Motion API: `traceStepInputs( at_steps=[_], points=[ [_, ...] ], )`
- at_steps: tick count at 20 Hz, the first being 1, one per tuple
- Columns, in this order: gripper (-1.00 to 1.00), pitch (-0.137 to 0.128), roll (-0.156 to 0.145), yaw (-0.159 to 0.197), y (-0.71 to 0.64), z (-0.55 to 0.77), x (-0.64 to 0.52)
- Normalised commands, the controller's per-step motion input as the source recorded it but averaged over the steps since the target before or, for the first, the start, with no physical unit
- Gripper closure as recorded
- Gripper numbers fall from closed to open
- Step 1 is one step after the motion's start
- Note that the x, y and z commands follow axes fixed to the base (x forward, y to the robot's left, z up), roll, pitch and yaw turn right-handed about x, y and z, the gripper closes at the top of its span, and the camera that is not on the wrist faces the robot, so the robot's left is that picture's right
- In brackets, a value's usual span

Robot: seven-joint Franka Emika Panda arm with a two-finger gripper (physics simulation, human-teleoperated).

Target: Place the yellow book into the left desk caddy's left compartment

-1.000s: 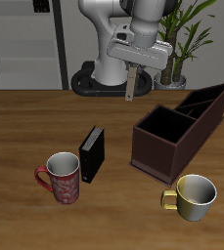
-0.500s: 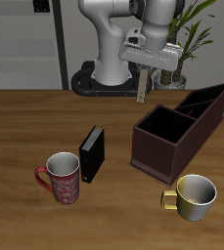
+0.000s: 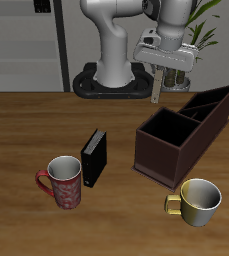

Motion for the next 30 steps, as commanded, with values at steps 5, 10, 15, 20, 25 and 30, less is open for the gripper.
traceStepInputs(
  at_steps=[5,10,15,20,25,30],
  points=[
    [1.0,0.003,0.047,0.017,0.36,-0.05,-0.14],
    [1.0,-0.012,0.042,0.023,0.34,-0.02,-0.11],
    [1.0,-0.009,0.058,0.023,0.3,-0.04,-0.07],
    [1.0,-0.004,0.05,0.024,0.3,-0.01,-0.07],
    [1.0,-0.039,0.071,0.045,0.34,0.1,0.02],
    [1.0,-0.015,0.031,-0.001,0.2,0.15,0.09]
  ],
)
